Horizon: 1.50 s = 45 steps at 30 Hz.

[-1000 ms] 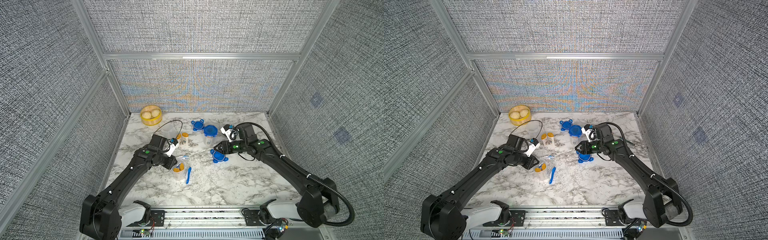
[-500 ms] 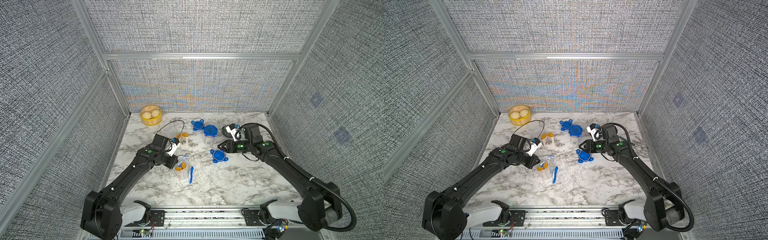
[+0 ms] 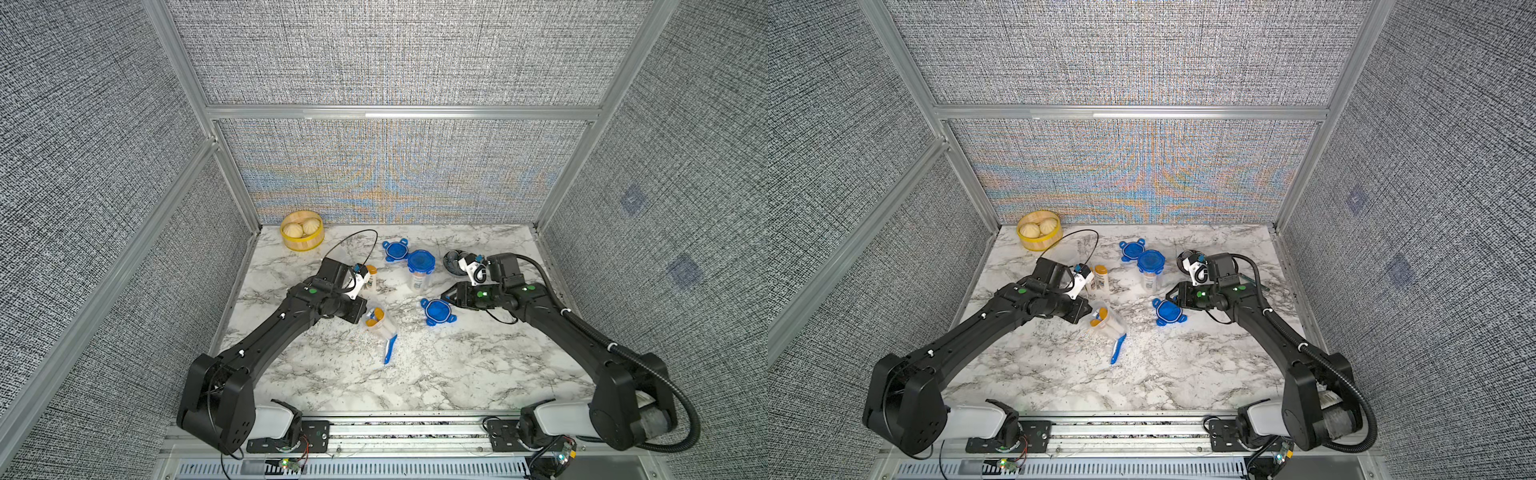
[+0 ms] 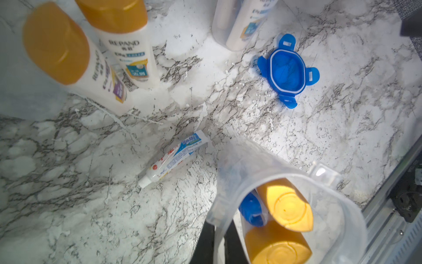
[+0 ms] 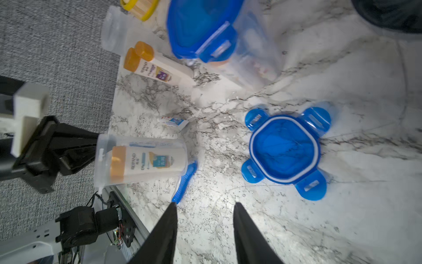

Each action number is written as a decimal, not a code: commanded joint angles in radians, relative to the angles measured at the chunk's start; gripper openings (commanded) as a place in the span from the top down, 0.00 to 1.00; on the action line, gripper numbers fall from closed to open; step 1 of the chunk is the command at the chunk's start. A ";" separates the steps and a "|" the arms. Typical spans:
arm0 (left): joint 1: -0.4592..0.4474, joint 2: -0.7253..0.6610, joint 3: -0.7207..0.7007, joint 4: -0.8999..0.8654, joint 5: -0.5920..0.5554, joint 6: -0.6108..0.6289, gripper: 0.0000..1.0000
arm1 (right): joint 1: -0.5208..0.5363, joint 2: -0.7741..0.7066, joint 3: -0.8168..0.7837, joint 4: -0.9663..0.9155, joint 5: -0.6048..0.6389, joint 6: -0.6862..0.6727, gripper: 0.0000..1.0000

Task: Pack away toiletry kits
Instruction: Move the container to the center of the board.

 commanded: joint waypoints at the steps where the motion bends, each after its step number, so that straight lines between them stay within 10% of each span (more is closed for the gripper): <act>1: -0.010 0.027 0.046 0.021 -0.006 -0.004 0.91 | -0.017 0.017 -0.010 -0.038 0.058 0.039 0.58; 32: -0.120 0.383 0.441 -0.178 -0.086 0.050 0.87 | -0.131 0.144 -0.135 0.095 0.027 0.163 0.56; 39: -0.118 0.371 0.448 -0.181 -0.073 0.073 0.51 | -0.142 0.163 -0.146 0.115 0.038 0.189 0.60; 45: -0.117 0.340 0.461 -0.198 -0.106 0.090 0.39 | -0.143 0.226 -0.153 0.153 0.024 0.227 0.62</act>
